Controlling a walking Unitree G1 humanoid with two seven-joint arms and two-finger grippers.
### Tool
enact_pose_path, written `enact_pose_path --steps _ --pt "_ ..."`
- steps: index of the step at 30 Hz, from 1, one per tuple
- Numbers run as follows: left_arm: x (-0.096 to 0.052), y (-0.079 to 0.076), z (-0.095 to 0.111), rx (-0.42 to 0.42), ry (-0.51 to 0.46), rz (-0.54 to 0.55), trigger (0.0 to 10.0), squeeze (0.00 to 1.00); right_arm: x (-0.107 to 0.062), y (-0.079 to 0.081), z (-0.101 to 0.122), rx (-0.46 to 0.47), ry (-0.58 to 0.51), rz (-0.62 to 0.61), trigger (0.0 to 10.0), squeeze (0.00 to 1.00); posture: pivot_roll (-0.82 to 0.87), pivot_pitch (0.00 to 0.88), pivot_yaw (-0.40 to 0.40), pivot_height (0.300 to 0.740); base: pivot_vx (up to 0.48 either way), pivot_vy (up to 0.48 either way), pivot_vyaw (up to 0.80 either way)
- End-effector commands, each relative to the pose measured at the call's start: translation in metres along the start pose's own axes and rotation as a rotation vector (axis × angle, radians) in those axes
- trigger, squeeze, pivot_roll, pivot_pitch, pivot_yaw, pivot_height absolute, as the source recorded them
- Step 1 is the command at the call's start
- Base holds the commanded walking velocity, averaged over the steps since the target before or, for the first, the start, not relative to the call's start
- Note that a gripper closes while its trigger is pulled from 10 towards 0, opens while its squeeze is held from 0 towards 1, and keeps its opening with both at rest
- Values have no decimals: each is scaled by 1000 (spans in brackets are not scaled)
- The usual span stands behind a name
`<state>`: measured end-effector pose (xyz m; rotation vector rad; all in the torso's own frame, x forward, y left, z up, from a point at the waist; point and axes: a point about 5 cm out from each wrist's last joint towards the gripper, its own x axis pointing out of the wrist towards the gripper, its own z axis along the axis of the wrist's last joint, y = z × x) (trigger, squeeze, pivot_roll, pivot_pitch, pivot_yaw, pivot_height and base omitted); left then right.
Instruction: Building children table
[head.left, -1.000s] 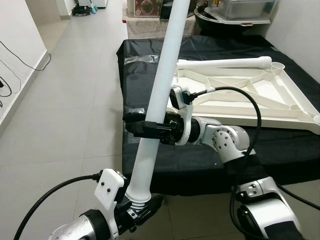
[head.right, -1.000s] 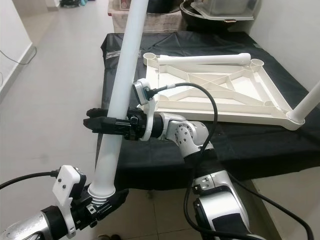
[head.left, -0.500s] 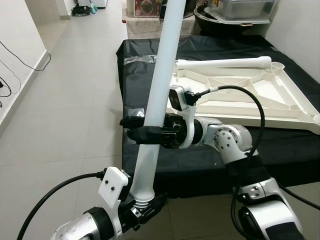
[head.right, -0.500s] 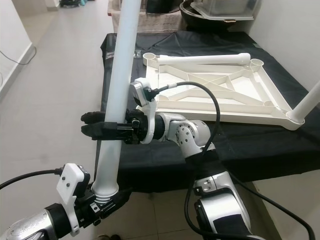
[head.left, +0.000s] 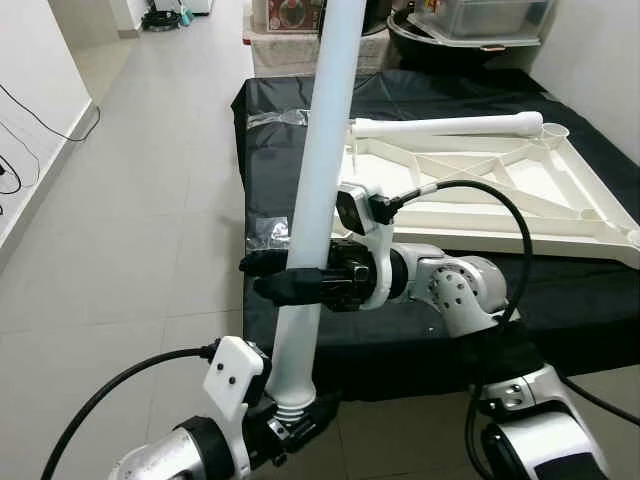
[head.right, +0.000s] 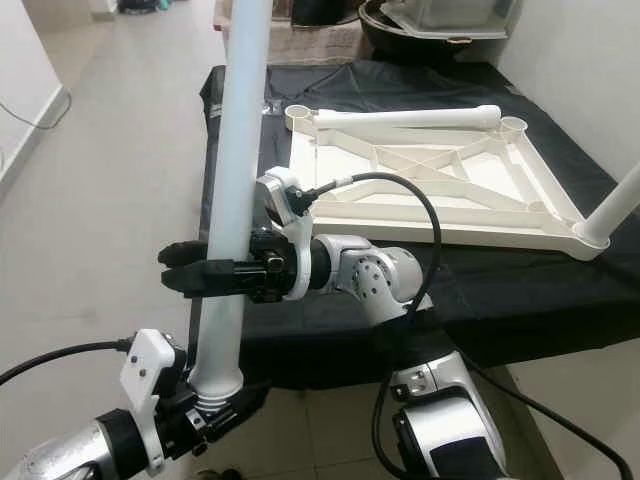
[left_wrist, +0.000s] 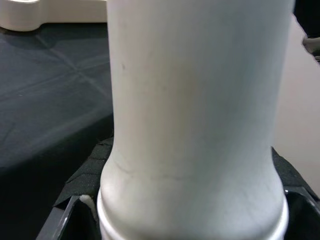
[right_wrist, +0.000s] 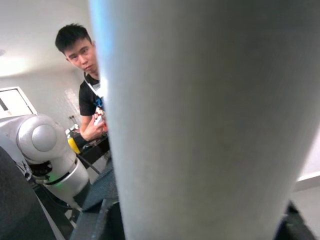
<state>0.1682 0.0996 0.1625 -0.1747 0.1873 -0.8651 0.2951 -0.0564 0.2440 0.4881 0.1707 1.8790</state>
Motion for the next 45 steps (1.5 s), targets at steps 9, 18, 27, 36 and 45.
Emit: enact_pose_path --steps 9,18,27,36,45 --pt "0 0 -5 -30 25 17 10000 0 6 6 -2 -3 26 49 0 0 64 145 -12 740 0 0 0" --pt "-1 2 -11 -57 63 32 10000 1000 4 6 -3 -7 27 50 0 0 62 131 -18 740 0 0 0" --pt "-7 5 -16 -41 82 82 10000 1000 -14 -3 12 -66 -14 -53 0 0 64 132 -20 740 0 0 0" --pt "-15 13 -19 -24 76 191 10000 0 -57 -28 54 -250 -177 -466 0 0 67 136 -21 740 0 0 0" --pt "-5 25 -7 -14 -50 356 10000 0 -80 -60 94 -483 -365 -1209 0 0 72 148 -23 740 0 0 0"
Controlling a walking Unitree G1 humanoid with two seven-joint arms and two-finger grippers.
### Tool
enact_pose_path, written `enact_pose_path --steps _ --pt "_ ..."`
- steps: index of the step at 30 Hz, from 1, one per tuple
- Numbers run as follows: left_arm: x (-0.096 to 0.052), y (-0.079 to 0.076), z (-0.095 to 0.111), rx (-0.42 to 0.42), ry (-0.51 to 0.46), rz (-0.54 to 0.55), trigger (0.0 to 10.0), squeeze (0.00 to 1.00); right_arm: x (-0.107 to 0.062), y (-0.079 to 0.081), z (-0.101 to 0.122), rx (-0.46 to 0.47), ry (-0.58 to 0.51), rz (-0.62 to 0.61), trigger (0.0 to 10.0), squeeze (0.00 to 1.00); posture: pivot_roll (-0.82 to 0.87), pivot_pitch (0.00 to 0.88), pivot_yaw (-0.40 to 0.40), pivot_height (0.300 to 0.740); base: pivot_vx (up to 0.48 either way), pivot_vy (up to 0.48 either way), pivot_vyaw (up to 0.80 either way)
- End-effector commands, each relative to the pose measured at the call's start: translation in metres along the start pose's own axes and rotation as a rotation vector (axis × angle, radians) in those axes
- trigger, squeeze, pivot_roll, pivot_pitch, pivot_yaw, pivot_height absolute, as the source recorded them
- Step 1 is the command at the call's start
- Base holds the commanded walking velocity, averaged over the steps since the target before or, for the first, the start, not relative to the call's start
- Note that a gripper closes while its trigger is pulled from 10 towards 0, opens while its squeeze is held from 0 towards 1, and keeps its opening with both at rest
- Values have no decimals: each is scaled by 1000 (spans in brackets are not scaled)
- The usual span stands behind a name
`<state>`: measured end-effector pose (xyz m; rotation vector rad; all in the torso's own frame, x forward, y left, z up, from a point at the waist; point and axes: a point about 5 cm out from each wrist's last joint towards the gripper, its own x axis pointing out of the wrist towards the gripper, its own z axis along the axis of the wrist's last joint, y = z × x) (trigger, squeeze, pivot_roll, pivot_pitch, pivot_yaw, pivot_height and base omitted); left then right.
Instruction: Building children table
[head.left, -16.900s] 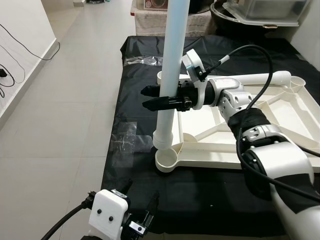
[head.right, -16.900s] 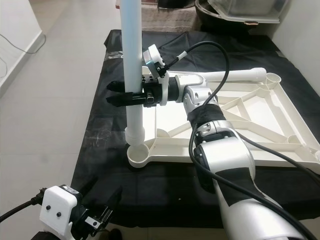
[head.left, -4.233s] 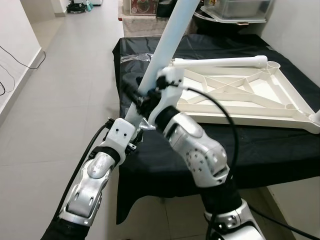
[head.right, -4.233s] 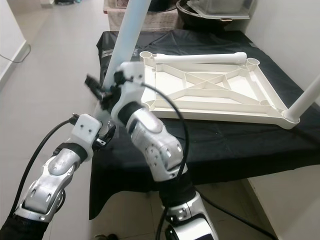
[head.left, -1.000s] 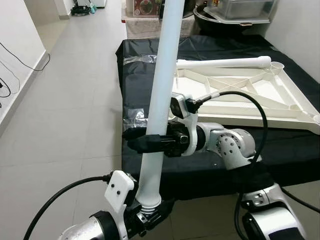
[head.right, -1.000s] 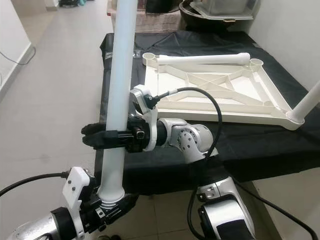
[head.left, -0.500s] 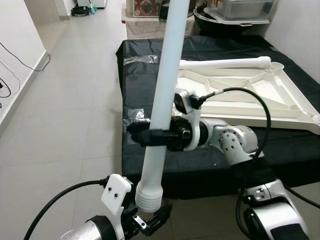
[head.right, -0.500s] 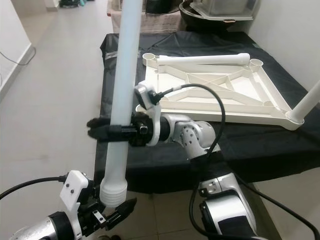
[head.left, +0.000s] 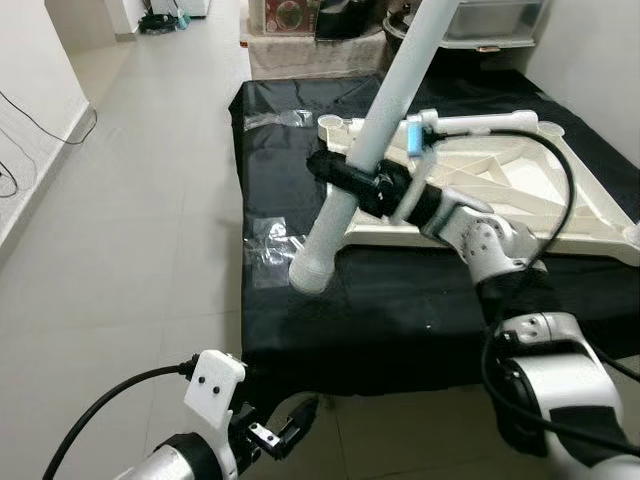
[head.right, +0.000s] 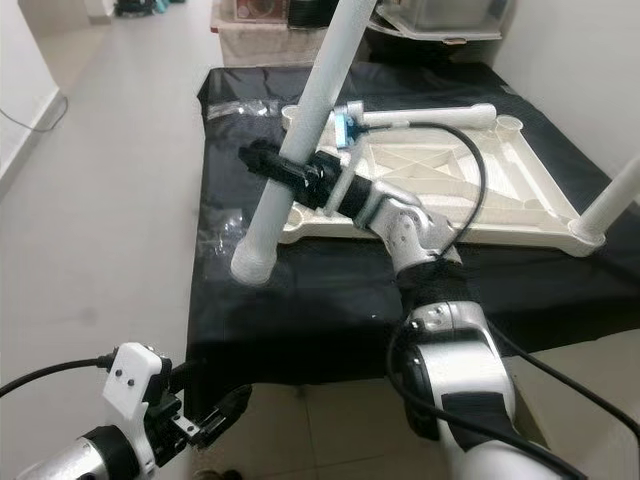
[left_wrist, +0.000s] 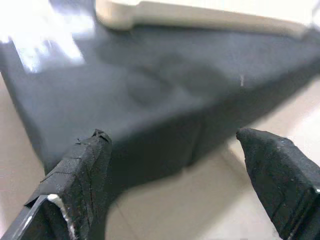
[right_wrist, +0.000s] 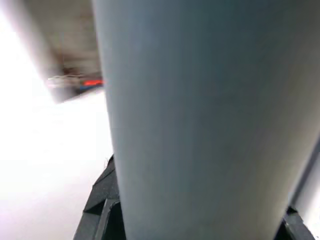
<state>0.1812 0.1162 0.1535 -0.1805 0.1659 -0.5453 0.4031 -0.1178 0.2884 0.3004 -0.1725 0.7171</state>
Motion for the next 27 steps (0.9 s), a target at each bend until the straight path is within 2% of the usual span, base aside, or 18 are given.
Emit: enact_pose_path --steps 1,3,5,6,11,12,16,18,22,27 --pt "-1 3 -2 7 4 41 10000 0 2 -5 1 -58 -34 -118 0 0 72 148 -23 740 0 0 0" --pt "3 2 2 5 -23 55 10000 0 9 -2 -3 -155 -36 -192 0 0 70 156 -24 740 0 0 0" --pt "8 1 7 22 -50 83 10000 0 17 3 -8 -195 -52 -262 0 0 75 166 -30 740 0 0 0" --pt "11 -1 11 33 -74 105 10000 0 22 5 -7 -249 -88 -335 0 0 86 181 -39 740 0 0 0" --pt "12 -2 13 33 -88 120 10000 0 25 7 -4 -297 -129 -403 0 0 88 205 -44 740 0 0 0" --pt "14 -5 16 29 -107 132 10000 0 30 12 0 -340 -174 -494 0 0 88 229 -49 740 0 0 0" --pt "16 -8 18 36 -116 140 10000 0 35 17 3 -364 -198 -538 0 0 90 246 -55 740 0 0 0" --pt "15 -13 20 33 -122 132 10000 0 38 21 12 -392 -244 -571 0 0 102 281 -67 740 0 0 0" --pt "13 -16 20 31 -117 138 10000 0 40 26 27 -431 -324 -644 0 0 105 295 -69 740 0 0 0" --pt "11 -21 18 29 -108 137 10000 0 42 32 31 -448 -383 -716 0 0 119 322 -68 740 0 0 0"
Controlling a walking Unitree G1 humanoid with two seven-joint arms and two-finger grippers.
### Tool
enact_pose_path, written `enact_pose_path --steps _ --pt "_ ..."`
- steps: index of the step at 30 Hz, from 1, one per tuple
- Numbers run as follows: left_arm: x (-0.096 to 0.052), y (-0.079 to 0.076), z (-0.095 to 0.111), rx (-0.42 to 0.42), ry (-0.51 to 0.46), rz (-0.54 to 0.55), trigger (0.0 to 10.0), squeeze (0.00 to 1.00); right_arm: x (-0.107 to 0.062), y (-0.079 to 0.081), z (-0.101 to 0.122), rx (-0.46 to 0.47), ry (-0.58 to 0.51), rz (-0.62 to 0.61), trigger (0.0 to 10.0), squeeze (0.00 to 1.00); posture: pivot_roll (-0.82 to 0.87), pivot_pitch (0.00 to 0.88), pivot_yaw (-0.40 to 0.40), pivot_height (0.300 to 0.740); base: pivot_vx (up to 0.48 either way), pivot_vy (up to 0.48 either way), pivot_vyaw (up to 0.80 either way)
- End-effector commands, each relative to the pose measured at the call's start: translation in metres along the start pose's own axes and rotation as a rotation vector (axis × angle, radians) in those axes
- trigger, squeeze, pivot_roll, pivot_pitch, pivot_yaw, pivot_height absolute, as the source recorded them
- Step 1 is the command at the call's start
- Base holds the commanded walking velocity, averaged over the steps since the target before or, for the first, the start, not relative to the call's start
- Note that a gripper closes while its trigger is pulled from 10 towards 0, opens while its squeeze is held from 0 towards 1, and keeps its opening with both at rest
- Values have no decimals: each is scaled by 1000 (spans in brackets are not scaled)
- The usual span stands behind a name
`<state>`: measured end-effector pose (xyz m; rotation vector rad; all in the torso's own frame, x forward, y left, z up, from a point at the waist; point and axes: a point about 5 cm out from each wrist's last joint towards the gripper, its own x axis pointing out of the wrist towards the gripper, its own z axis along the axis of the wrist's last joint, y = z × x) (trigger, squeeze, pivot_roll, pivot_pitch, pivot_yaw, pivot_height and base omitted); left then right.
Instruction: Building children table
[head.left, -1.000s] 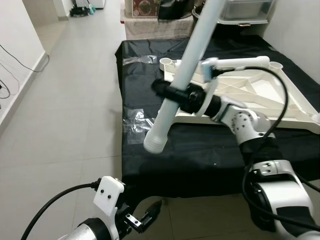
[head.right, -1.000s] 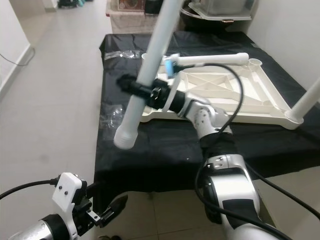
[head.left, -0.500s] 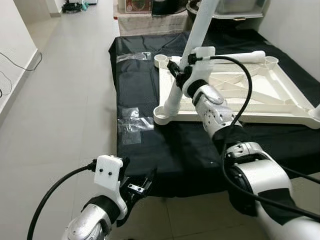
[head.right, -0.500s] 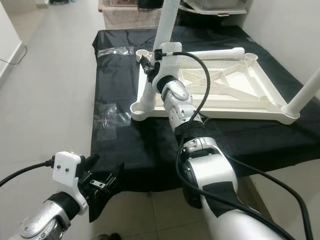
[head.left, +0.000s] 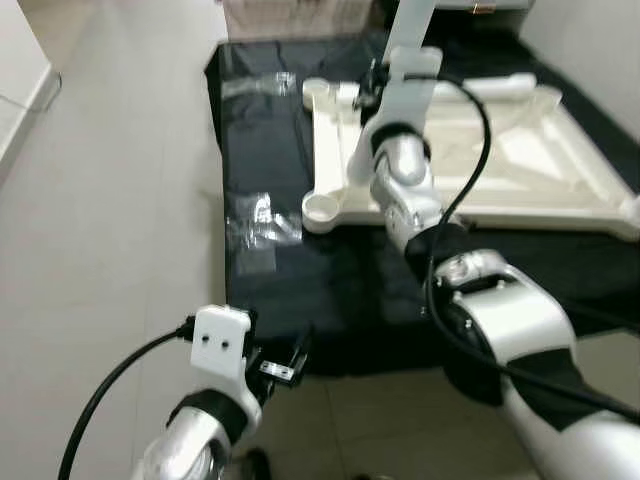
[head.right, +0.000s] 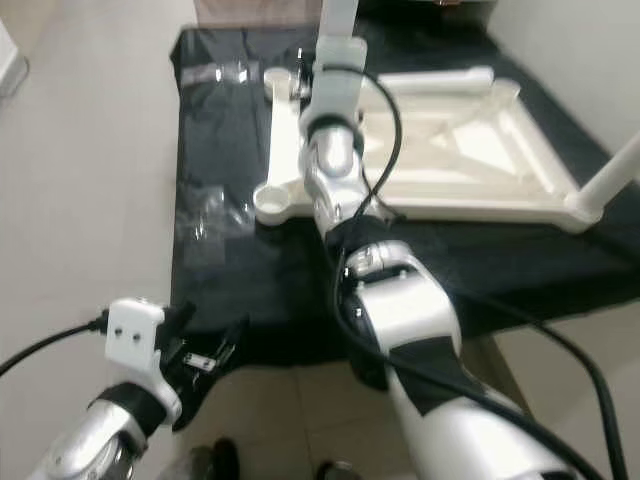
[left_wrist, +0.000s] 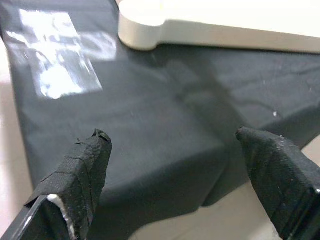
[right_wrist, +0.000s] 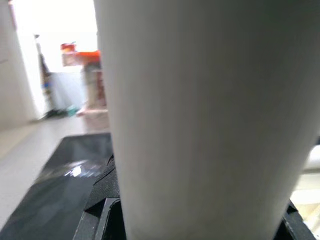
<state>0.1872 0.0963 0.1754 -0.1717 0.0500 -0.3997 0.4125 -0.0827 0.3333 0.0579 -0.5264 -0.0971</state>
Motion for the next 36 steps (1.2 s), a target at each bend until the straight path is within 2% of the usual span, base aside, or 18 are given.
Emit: enact_pose_path --steps 1,7,11,19,24,25,27,29,32,34,36 --pt "-2 -3 -1 0 14 0 10000 0 -1 4 2 -8 -22 -4 0 0 119 322 -68 740 0 0 0" --pt "-6 -12 -4 -10 34 -12 10000 0 -1 12 11 25 -77 -25 0 0 129 336 -63 740 0 0 0" --pt "-7 -18 -6 -14 47 -27 10000 0 -5 13 10 -35 -120 -39 0 0 137 340 -59 740 0 0 0" --pt "-9 -19 -7 -11 55 -26 10000 0 -7 15 7 -64 -134 -22 0 0 143 340 -58 740 0 0 0" --pt "-11 -17 -10 -2 66 -21 10000 0 -12 15 -3 -41 -98 23 0 0 137 321 -58 740 0 0 0" --pt "-10 -17 -11 9 68 -19 10000 0 -20 15 -21 -20 -25 69 0 0 134 313 -60 740 0 0 0" --pt "-10 -17 -11 14 67 -17 10000 0 -23 14 -27 -13 -4 80 0 0 134 313 -60 740 0 0 0" --pt "-10 -15 -13 23 74 -18 10000 0 -33 12 -41 2 17 113 0 0 121 299 -51 740 0 0 0" --pt "-9 -14 -15 21 78 -18 10000 0 -37 8 -47 3 19 133 0 0 116 294 -47 740 0 0 0" --pt "-9 -13 -15 24 79 -18 10000 0 -37 3 -47 -1 11 127 0 0 117 289 -43 740 0 0 0" --pt "-8 -11 -15 27 77 -16 10000 0 -33 -10 -43 -20 -23 103 0 0 116 285 -41 740 0 0 0"
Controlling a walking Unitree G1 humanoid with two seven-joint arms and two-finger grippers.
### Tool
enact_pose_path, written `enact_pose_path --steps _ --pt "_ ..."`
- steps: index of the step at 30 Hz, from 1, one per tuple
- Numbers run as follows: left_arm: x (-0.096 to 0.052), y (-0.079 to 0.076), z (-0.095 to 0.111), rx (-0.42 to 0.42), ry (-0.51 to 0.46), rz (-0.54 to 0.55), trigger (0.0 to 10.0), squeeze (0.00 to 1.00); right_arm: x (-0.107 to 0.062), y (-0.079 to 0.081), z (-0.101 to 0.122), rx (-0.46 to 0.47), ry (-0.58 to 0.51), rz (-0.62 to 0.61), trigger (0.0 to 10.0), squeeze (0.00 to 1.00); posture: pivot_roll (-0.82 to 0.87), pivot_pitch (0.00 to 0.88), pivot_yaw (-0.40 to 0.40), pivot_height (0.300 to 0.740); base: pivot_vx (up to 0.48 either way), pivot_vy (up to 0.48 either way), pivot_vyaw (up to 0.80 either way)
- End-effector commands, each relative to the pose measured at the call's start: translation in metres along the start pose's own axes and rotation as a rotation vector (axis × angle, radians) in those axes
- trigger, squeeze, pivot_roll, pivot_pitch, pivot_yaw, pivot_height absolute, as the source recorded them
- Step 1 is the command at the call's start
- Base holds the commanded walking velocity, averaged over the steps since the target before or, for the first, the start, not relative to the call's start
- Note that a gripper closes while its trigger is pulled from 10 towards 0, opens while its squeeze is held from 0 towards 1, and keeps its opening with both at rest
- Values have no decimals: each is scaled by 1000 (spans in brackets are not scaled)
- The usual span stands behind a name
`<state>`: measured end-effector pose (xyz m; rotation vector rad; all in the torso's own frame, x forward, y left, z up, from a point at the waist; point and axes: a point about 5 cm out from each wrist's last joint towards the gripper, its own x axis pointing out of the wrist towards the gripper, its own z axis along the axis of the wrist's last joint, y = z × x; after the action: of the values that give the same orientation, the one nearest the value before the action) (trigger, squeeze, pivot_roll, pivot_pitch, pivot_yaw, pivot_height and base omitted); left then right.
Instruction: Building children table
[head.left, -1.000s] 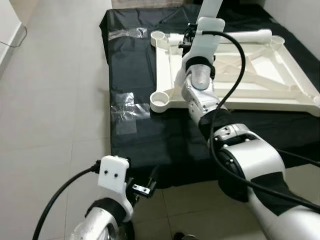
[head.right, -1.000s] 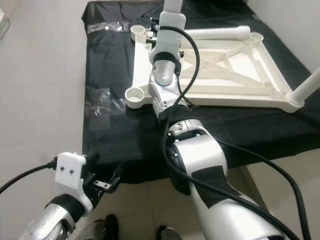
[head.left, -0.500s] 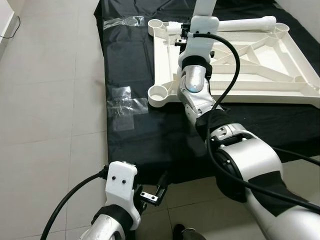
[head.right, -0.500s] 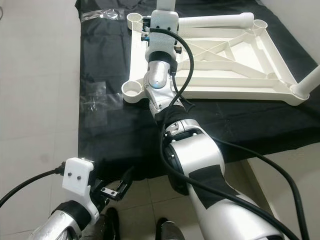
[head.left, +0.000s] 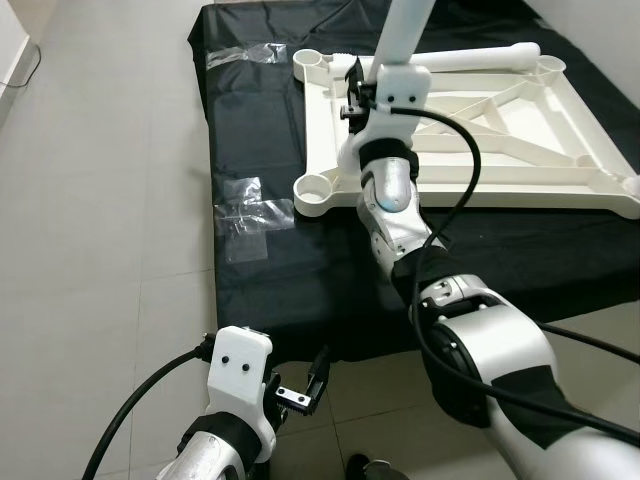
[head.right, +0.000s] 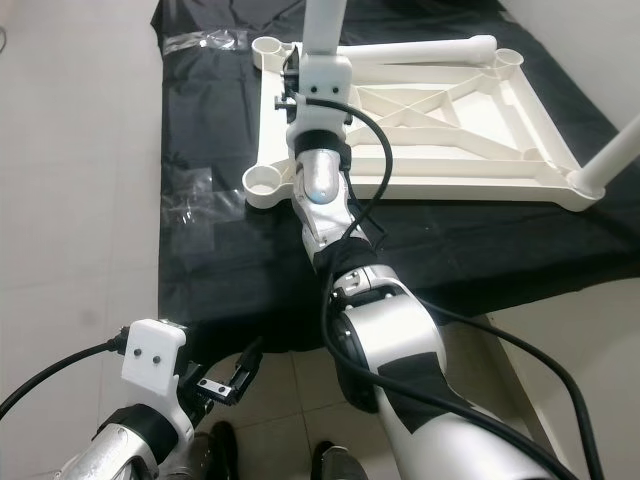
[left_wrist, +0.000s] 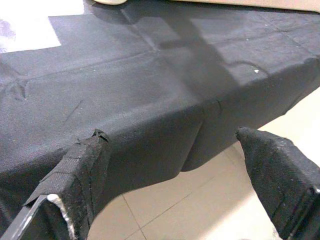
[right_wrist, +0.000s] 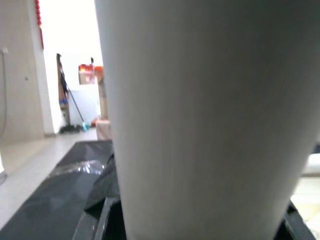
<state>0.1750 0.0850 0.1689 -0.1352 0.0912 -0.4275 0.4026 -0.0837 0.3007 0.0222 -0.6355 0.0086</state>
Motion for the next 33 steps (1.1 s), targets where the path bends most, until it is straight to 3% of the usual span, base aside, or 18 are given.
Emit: enact_pose_path --steps 1,8,11,14,17,27,33 --pt "-1 3 -6 3 28 7 10000 0 -9 -10 -17 -23 74 -19 0 0 116 285 -41 740 0 0 0" --pt "-1 6 -7 17 35 11 10000 0 -5 -29 -17 -50 95 14 0 0 108 282 -37 740 0 0 0" --pt "-1 8 -8 19 35 14 10000 0 -8 -28 -23 -14 138 64 0 0 108 280 -35 740 0 0 0" --pt "0 12 -8 25 32 16 10000 0 -17 -20 -31 86 185 192 0 0 102 284 -32 740 0 0 0" --pt "1 15 -7 36 33 20 10000 0 -22 -18 -34 156 202 234 0 0 98 288 -28 740 0 0 0" --pt "4 21 -6 52 36 21 10000 0 -38 -32 -43 205 247 332 0 0 95 293 -19 740 0 0 0" --pt "3 24 -7 55 39 28 10000 0 -45 -36 -42 273 293 467 0 0 98 293 -18 740 0 0 0"
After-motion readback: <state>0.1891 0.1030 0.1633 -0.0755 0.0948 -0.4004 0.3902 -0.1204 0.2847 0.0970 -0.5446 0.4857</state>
